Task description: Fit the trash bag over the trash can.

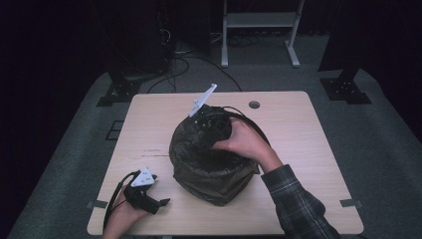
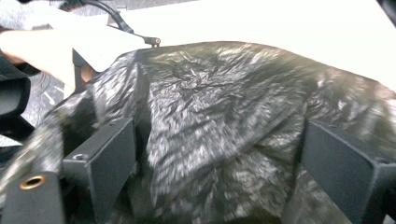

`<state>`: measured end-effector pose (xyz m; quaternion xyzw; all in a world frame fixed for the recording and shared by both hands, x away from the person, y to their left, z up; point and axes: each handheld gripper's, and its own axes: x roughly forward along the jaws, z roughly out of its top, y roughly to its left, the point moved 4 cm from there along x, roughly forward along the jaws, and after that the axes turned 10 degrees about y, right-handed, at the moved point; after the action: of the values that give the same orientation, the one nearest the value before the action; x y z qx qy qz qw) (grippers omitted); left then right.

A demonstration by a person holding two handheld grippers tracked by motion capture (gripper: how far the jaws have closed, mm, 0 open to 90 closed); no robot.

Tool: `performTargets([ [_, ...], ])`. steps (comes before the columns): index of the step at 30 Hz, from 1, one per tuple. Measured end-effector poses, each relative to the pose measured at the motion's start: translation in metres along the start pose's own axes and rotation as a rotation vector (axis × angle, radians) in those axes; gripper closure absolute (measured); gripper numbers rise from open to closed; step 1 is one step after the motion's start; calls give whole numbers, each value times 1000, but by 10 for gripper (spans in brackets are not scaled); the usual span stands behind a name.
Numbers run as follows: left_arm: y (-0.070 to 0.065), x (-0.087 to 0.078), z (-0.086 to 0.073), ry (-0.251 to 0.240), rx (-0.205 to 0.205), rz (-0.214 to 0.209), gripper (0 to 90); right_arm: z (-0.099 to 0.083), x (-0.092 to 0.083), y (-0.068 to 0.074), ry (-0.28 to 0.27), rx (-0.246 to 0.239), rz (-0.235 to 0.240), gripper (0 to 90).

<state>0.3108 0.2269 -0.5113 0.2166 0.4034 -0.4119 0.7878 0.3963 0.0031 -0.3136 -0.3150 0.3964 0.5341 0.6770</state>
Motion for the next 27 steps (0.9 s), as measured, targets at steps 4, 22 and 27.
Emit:
performTargets([
  [4,0,0,0,0,0,-1,0,6,19,0,47,-5,11,97],
  [22,0,0,0,0,4,-4,0,3,63,1,219,-6,11,93],
  [27,0,0,0,0,4,-4,0,6,46,1,160,-9,-6,93],
])
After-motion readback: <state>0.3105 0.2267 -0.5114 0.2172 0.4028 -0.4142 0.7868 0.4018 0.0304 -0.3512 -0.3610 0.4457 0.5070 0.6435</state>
